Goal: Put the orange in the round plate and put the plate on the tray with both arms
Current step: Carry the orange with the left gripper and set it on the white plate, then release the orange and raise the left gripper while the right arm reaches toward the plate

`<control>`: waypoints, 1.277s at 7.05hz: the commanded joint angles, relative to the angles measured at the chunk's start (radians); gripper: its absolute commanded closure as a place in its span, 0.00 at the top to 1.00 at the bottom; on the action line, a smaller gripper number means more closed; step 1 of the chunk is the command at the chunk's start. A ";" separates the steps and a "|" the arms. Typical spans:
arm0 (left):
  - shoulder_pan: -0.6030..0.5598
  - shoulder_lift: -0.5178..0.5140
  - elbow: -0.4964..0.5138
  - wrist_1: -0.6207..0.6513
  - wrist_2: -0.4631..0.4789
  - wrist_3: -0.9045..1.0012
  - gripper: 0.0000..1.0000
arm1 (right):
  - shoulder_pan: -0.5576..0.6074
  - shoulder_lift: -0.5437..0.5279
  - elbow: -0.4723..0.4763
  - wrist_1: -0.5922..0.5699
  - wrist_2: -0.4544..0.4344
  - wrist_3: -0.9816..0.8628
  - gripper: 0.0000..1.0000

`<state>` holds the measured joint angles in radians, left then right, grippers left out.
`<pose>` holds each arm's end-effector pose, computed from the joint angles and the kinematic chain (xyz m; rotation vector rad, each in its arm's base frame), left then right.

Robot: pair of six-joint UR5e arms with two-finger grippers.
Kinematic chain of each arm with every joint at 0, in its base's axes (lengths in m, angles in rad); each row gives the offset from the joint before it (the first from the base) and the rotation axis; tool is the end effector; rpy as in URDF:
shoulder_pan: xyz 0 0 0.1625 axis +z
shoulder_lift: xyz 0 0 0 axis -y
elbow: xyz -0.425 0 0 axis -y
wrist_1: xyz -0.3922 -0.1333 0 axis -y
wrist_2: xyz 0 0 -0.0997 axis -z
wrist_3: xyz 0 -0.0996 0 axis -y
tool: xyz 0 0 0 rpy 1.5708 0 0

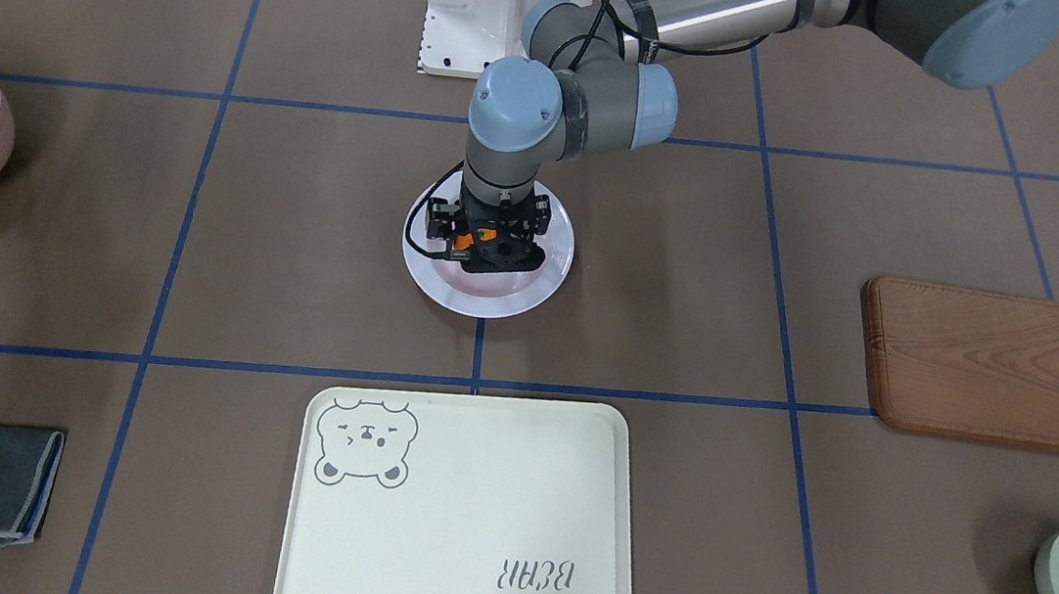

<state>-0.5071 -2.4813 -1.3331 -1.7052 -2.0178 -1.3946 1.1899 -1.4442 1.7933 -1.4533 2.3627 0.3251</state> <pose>0.6347 -0.4559 0.1688 -0.1320 0.8884 -0.1280 -0.1438 -0.5270 0.4676 0.1460 -0.8829 -0.2367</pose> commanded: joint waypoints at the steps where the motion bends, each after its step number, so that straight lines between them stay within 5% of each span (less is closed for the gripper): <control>1: -0.043 0.024 -0.067 0.005 -0.016 0.002 0.98 | -0.056 0.042 0.006 0.001 0.001 0.123 1.00; 2: -0.074 0.079 -0.145 0.006 -0.071 0.002 0.98 | -0.119 0.077 0.012 0.022 0.003 0.256 1.00; 4: -0.184 0.207 -0.278 -0.001 -0.229 0.006 0.98 | -0.287 0.085 -0.002 0.269 -0.046 0.592 1.00; 6: -0.220 0.265 -0.339 -0.004 -0.233 0.008 0.98 | -0.453 0.128 -0.014 0.521 -0.152 0.971 1.00; 9: -0.235 0.278 -0.341 -0.004 -0.233 0.031 0.98 | -0.581 0.145 -0.214 1.143 -0.357 1.396 1.00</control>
<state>-0.7369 -2.2100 -1.6716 -1.7087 -2.2498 -1.3730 0.6608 -1.3070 1.6801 -0.5895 2.0959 1.5444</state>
